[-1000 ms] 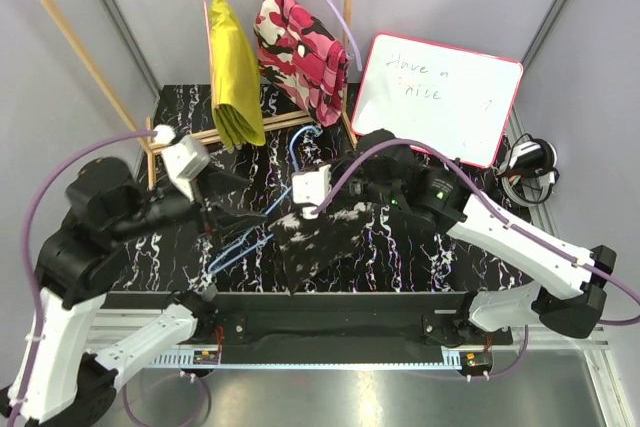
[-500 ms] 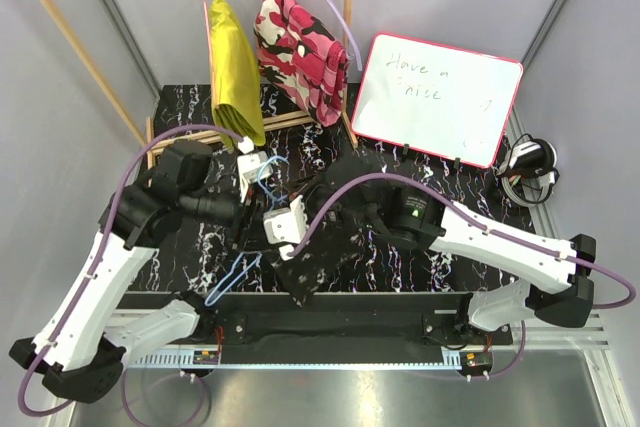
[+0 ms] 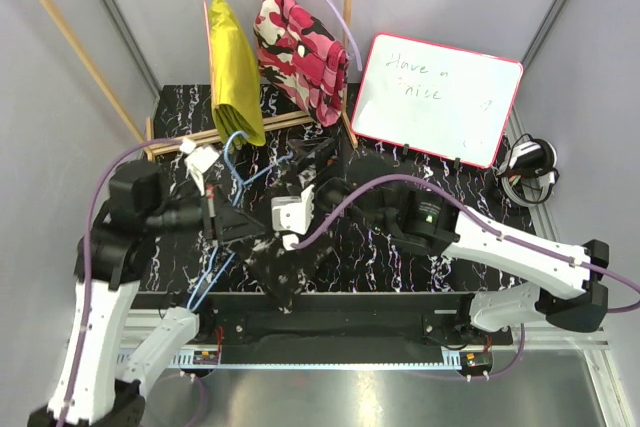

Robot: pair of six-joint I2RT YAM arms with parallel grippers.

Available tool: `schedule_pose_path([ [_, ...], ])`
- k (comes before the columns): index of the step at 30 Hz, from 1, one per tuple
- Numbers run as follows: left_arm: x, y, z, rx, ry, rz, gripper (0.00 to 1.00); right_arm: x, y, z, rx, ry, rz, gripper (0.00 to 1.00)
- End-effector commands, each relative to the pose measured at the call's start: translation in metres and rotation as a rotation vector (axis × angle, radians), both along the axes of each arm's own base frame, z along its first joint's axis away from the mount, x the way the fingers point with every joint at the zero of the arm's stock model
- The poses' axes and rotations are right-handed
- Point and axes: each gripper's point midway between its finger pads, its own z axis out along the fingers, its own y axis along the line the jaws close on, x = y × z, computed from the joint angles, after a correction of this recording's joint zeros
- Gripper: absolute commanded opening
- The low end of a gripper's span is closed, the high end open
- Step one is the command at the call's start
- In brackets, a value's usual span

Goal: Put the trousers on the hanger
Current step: Pass the hanger from the right arm to the left, then hang the hanger with trousers onto the clothesline

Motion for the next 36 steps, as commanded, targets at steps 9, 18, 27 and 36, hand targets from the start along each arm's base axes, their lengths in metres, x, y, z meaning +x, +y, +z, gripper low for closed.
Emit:
schedule_pose_path([
  [9, 0.012, 0.109, 0.034, 0.186, -0.269, 0.853, 0.00, 0.023, -0.057, 0.036, 0.189, 0.061, -0.192, 1.00],
  [18, 0.077, 0.159, 0.079, 0.374, -0.450, 1.026, 0.00, 0.027, -0.065, 0.036, 0.203, 0.081, -0.219, 1.00],
  [27, 0.191, 0.162, 0.152, 0.359, -0.574, 0.939, 0.00, 0.029, -0.076, 0.026, 0.188, 0.084, -0.238, 1.00],
  [36, 0.278, 0.197, 0.183, 0.221, -0.707, 0.909, 0.00, 0.031, -0.087, 0.024, 0.202, 0.103, -0.258, 1.00],
])
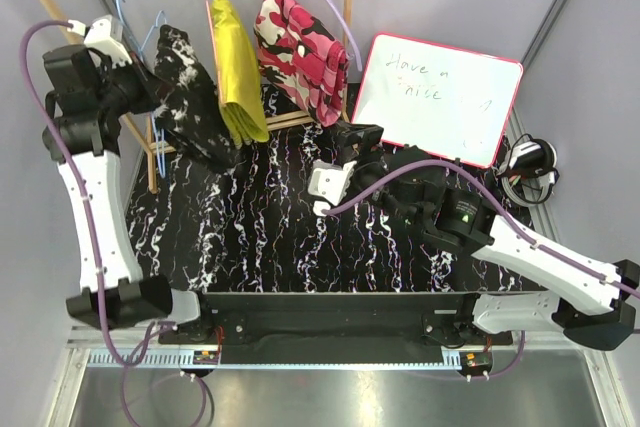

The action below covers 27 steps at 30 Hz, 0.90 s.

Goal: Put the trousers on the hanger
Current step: Hang the hanger with trousers onto the clothesline

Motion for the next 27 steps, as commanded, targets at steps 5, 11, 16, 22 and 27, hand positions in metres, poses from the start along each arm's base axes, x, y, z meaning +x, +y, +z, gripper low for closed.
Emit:
schedule_pose_path([
  [5, 0.049, 0.016, 0.118, 0.114, -0.552, -0.163, 0.00, 0.003, -0.009, -0.002, 0.034, 0.023, -0.020, 1.00],
  [11, 0.070, 0.028, 0.125, 0.078, -0.621, -0.231, 0.00, 0.005, -0.002, -0.008, 0.021, 0.033, -0.016, 1.00],
  [16, 0.097, 0.045, 0.116, 0.061, -0.586, -0.193, 0.00, 0.006, 0.003, -0.012, 0.014, 0.044, -0.011, 1.00],
  [22, 0.119, 0.054, 0.103, -0.019, -0.527, -0.174, 0.00, 0.008, 0.008, -0.013, 0.015, 0.053, -0.004, 1.00],
  [27, 0.129, 0.057, 0.092, -0.113, -0.439, -0.156, 0.00, 0.008, 0.010, -0.015, 0.012, 0.055, -0.003, 1.00],
])
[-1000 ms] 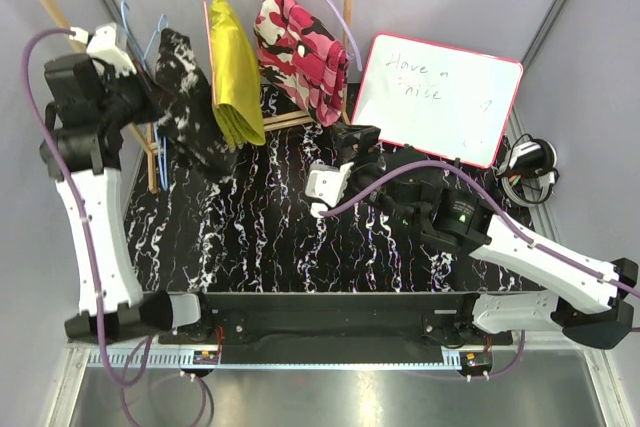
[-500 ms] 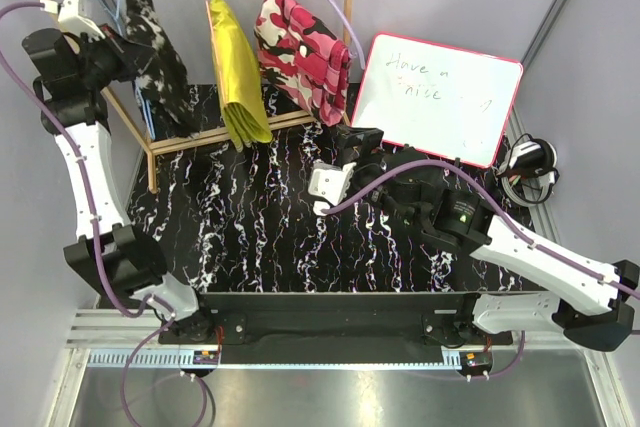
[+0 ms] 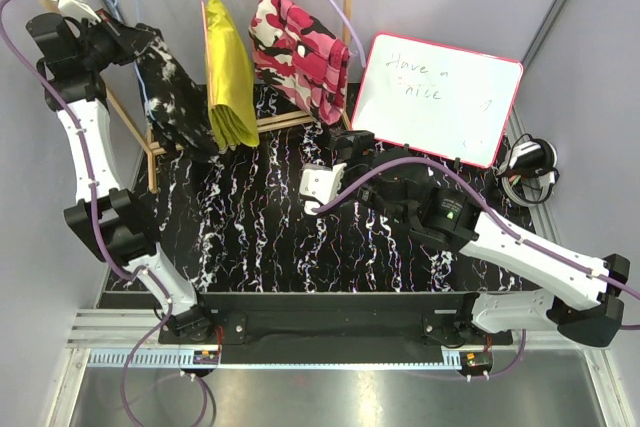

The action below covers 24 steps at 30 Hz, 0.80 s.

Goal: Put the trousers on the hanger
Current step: Hang the hanger with trousers onto the clothesline

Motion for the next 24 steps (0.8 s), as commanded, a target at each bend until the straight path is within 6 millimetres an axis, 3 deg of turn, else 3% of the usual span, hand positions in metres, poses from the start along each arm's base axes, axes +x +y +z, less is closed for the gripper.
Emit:
schedule_pose_path([
  [1, -0.013, -0.010, 0.070, 0.050, -0.178, -0.028, 0.00, 0.000, 0.004, 0.017, 0.066, -0.003, 0.009, 1.00],
  [3, -0.012, -0.007, 0.074, 0.030, -0.166, -0.017, 0.00, 0.001, 0.004, 0.016, 0.064, 0.000, 0.008, 1.00],
  [15, 0.007, 0.015, 0.034, -0.092, 0.019, 0.047, 0.00, 0.002, 0.004, 0.017, 0.070, 0.004, -0.002, 1.00],
  [17, 0.006, 0.021, 0.027, -0.114, 0.046, 0.062, 0.12, 0.003, 0.003, 0.017, 0.071, 0.007, -0.009, 1.00],
  [18, 0.000, 0.020, 0.029, -0.118, 0.051, 0.066, 0.28, 0.002, 0.002, 0.018, 0.076, 0.010, -0.009, 1.00],
  [20, -0.006, 0.023, 0.017, -0.115, 0.076, 0.082, 0.43, 0.001, 0.000, 0.020, 0.079, 0.010, -0.011, 1.00],
  [21, -0.019, 0.018, 0.029, -0.092, 0.050, 0.082, 0.55, 0.002, -0.001, 0.019, 0.079, 0.011, -0.014, 1.00],
  [23, -0.028, 0.021, 0.020, -0.053, 0.056, 0.110, 0.67, 0.003, -0.005, 0.022, 0.087, 0.012, -0.022, 1.00],
  [24, -0.044, 0.016, 0.036, -0.022, 0.015, 0.121, 0.74, 0.004, -0.007, 0.021, 0.089, 0.013, -0.027, 1.00],
])
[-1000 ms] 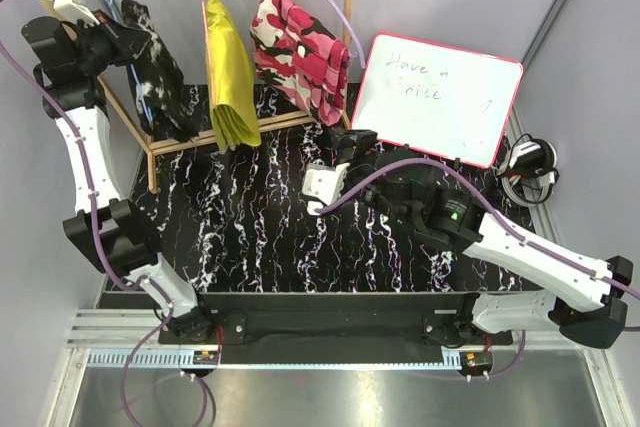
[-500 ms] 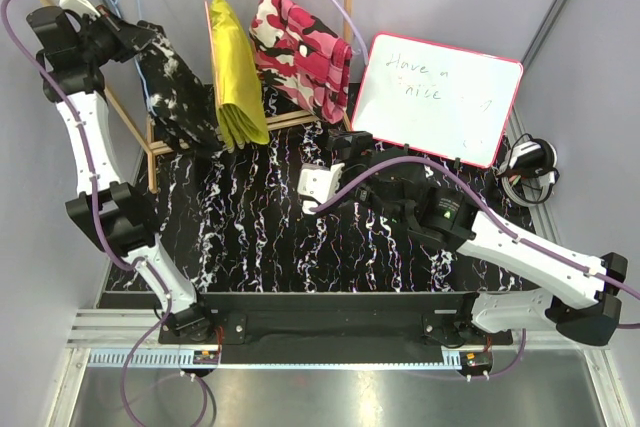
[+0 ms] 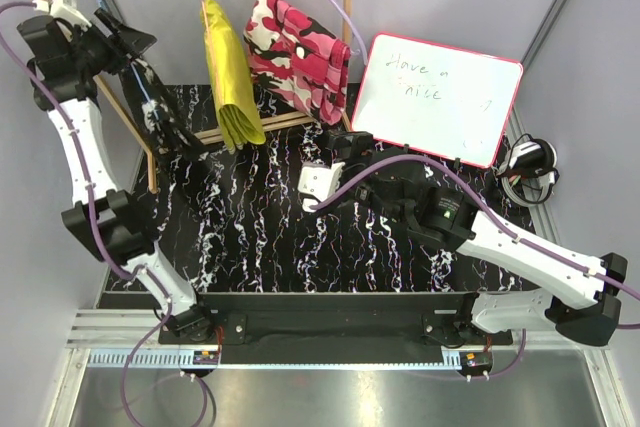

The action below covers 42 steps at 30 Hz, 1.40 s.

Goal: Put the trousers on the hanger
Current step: Hang the hanger with trousers onto the clothesline

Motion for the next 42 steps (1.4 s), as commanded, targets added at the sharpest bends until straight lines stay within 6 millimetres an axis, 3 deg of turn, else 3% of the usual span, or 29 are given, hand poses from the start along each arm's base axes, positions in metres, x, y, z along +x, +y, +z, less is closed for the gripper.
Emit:
schedule_pose_path([
  [1, -0.053, -0.001, 0.058, 0.150, -0.154, 0.074, 0.78, 0.002, -0.011, 0.028, 0.087, -0.012, -0.026, 1.00],
  [2, -0.057, 0.002, 0.054, 0.161, -0.148, 0.098, 0.82, 0.004, -0.016, 0.029, 0.097, -0.008, -0.038, 1.00],
  [3, -0.071, -0.001, 0.067, 0.192, -0.181, 0.118, 0.86, 0.005, -0.019, 0.028, 0.099, -0.004, -0.043, 1.00],
  [6, -0.094, 0.014, 0.078, 0.261, -0.193, 0.240, 0.99, 0.010, -0.032, 0.030, 0.129, 0.015, -0.080, 1.00],
  [8, -0.111, 0.026, 0.085, 0.310, -0.195, 0.338, 0.99, 0.016, -0.046, 0.031, 0.149, 0.029, -0.117, 1.00],
  [10, -0.119, 0.029, 0.079, 0.341, -0.181, 0.363, 0.99, 0.017, -0.059, 0.034, 0.172, 0.035, -0.143, 1.00],
  [12, -0.132, 0.023, 0.083, 0.388, -0.191, 0.355, 0.99, 0.023, -0.073, 0.034, 0.201, 0.051, -0.187, 1.00],
  [15, -0.149, -0.005, 0.080, 0.448, -0.199, 0.254, 0.99, 0.028, -0.099, 0.036, 0.258, 0.088, -0.260, 1.00],
  [19, -0.169, -0.064, 0.054, 0.532, -0.119, 0.086, 0.99, 0.029, -0.133, 0.032, 0.317, 0.149, -0.350, 1.00],
  [21, -0.182, -0.111, 0.025, 0.553, -0.053, -0.076, 0.99, 0.027, -0.143, 0.027, 0.371, 0.196, -0.366, 1.00],
  [23, -0.197, -0.137, 0.010, 0.575, -0.034, -0.144, 0.99, 0.029, -0.168, 0.022, 0.447, 0.242, -0.436, 1.00],
  [24, -0.203, -0.166, -0.012, 0.581, -0.007, -0.245, 0.99, 0.023, -0.177, 0.023, 0.477, 0.256, -0.443, 1.00],
  [25, -0.206, -0.173, -0.023, 0.595, 0.016, -0.261, 0.99, 0.025, -0.192, 0.019, 0.528, 0.286, -0.500, 1.00],
  [26, -0.215, -0.184, -0.034, 0.600, 0.033, -0.306, 0.99, 0.024, -0.198, 0.011, 0.543, 0.313, -0.521, 1.00],
  [27, -0.222, -0.200, -0.058, 0.607, 0.080, -0.376, 0.99, 0.014, -0.206, 0.007, 0.563, 0.337, -0.530, 1.00],
  [28, -0.230, -0.208, -0.066, 0.599, 0.083, -0.424, 0.99, 0.010, -0.210, 0.001, 0.600, 0.376, -0.548, 1.00],
  [30, -0.241, -0.213, -0.095, 0.594, 0.124, -0.496, 0.99, -0.001, -0.223, -0.017, 0.618, 0.432, -0.585, 1.00],
  [33, -0.253, -0.213, -0.114, 0.581, 0.158, -0.510, 0.99, -0.017, -0.227, -0.040, 0.662, 0.537, -0.594, 1.00],
  [37, -0.268, -0.206, -0.120, 0.582, 0.141, -0.477, 0.99, -0.030, -0.229, -0.064, 0.729, 0.629, -0.604, 1.00],
  [42, -0.283, -0.197, -0.129, 0.591, 0.133, -0.433, 0.99, -0.040, -0.235, -0.072, 0.749, 0.635, -0.609, 1.00],
])
